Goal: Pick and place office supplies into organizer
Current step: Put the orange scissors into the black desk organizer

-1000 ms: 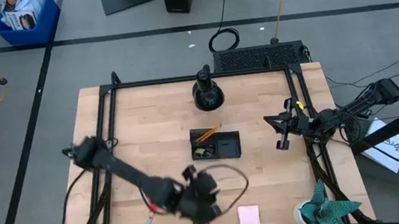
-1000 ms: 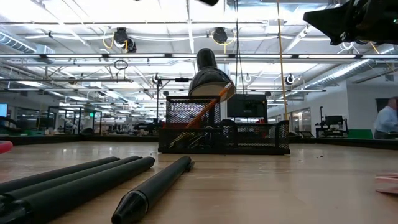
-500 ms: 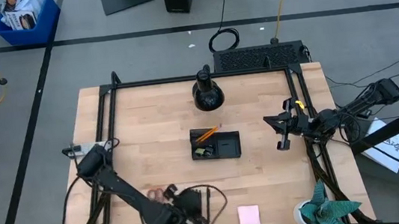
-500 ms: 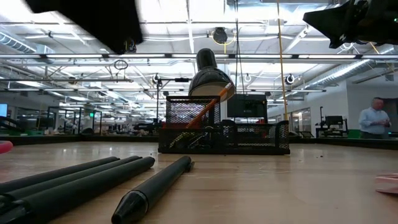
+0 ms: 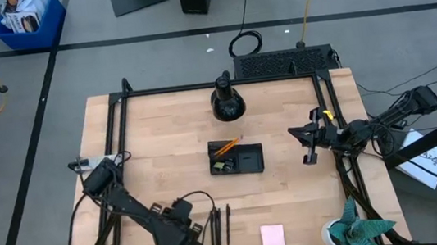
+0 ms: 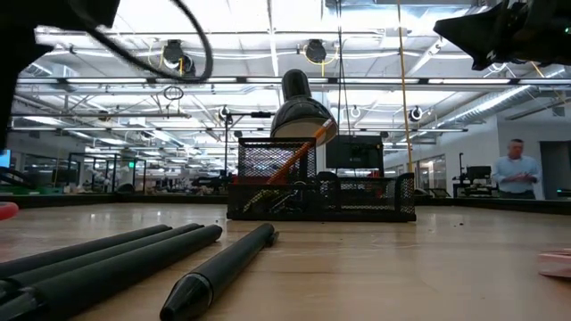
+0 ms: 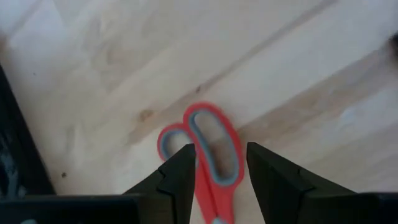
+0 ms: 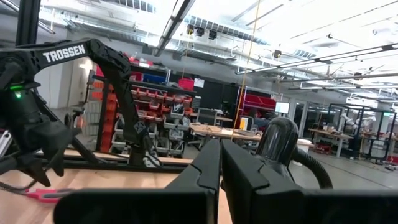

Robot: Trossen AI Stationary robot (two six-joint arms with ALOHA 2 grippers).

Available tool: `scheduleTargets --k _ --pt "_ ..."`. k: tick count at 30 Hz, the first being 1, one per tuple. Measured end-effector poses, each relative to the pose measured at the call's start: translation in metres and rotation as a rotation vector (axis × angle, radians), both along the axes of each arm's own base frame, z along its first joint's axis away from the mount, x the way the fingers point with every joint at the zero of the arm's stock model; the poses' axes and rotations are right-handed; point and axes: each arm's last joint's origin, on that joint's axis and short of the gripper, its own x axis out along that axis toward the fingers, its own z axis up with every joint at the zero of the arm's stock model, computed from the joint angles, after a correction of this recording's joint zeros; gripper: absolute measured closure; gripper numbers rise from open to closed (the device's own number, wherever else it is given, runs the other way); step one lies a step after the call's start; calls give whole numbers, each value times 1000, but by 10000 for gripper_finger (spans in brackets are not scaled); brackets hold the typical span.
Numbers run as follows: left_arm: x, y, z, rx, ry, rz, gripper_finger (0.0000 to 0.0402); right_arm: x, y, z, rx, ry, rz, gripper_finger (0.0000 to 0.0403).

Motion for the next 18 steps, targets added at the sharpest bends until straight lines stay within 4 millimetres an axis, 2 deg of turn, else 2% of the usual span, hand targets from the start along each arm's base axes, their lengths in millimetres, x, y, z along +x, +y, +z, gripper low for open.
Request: scheduleTargets --k 6,11,18 --pt "5 3 -4 -93 54 -16 252 0 0 0 1 4 1 394" --pt "5 6 5 -94 43 -72 252 0 0 0 1 4 1 394" --pt "-14 20 20 -72 -82 -98 252 0 0 0 2 3 0 394"
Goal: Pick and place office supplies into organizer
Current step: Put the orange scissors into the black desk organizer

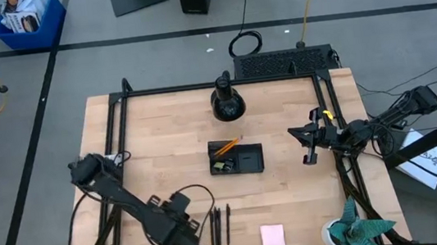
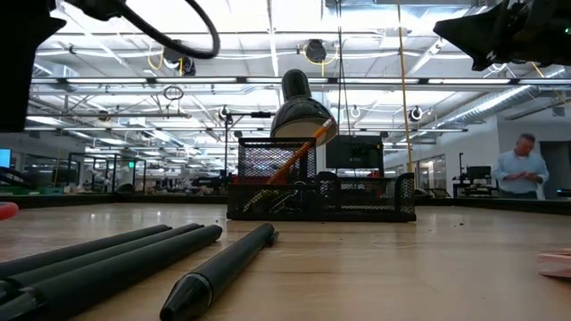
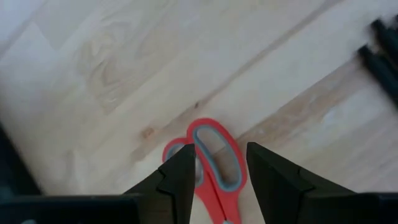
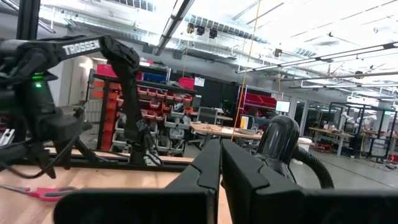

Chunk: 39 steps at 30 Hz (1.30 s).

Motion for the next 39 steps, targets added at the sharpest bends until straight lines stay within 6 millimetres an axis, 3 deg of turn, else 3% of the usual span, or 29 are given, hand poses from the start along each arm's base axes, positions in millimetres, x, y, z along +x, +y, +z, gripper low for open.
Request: scheduleTargets --k 7,12,23,33,39 --pt "-41 22 -23 -90 -138 125 252 0 0 0 0 0 0 394" --pt "-53 28 -37 -188 -224 212 252 0 0 0 -1 1 -1 394" --pt "-50 27 -39 -254 -194 240 252 0 0 0 -1 1 -4 394" --pt "-43 19 -75 -205 -92 254 252 0 0 0 0 1 -3 394" --pt "-38 18 -83 -210 -102 213 252 0 0 0 0 1 -3 394"
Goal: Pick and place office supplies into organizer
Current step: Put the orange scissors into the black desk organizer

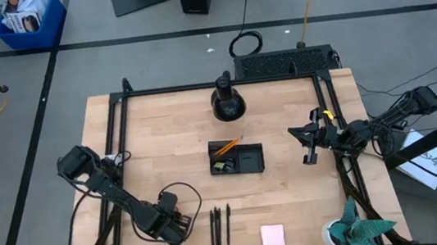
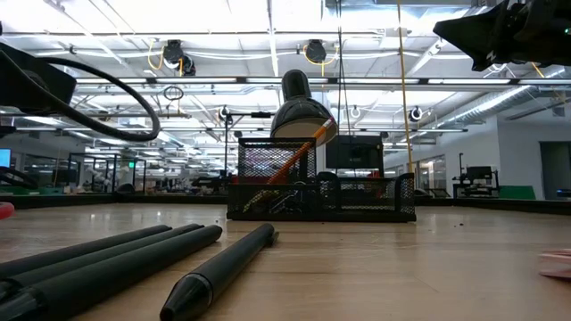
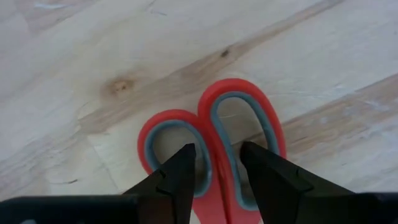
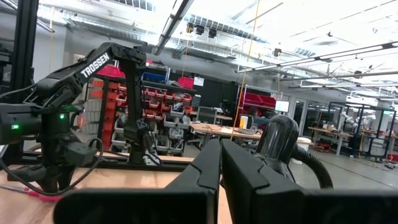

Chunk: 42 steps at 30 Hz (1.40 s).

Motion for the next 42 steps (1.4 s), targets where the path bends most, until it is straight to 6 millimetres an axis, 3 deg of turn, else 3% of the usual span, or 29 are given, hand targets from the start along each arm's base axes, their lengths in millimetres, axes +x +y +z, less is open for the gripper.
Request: scheduleTargets --k 5,13,21,26,30,33,42 --pt "2 0 -1 1 -26 -15 268 0 0 0 0 0 0 394" --pt "5 0 -1 59 -86 -80 366 0 0 0 0 0 1 394" --pt "17 8 -3 426 -325 -294 363 0 0 0 0 0 0 394" --pt "38 13 6 567 -436 -440 361 0 0 0 0 0 0 394" --pt "52 29 23 600 -464 -468 391 0 0 0 0 0 0 394" --pt "60 38 38 622 -502 -483 391 0 0 0 0 0 1 394" --pt "72 37 102 861 -723 -655 393 0 0 0 -1 1 0 394"
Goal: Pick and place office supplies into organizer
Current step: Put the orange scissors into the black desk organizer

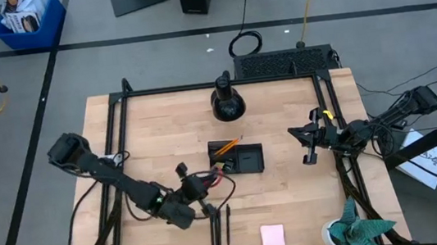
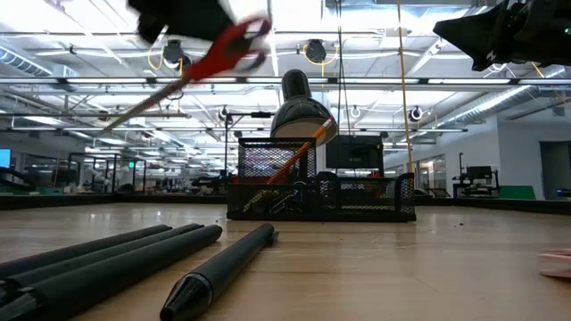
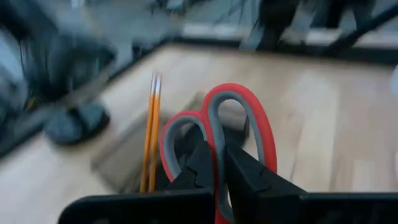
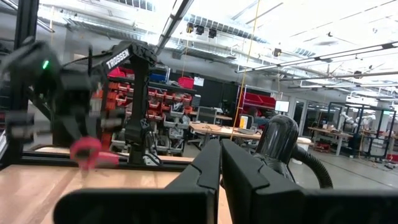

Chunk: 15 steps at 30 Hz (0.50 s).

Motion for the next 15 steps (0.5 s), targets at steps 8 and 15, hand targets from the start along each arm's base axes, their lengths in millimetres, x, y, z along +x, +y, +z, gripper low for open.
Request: scheduleTargets --k 8,15 --pt "24 19 49 242 -150 -262 383 0 0 0 -1 0 -1 394" --pt "47 68 62 288 -260 -386 390 0 0 0 1 -1 0 394"
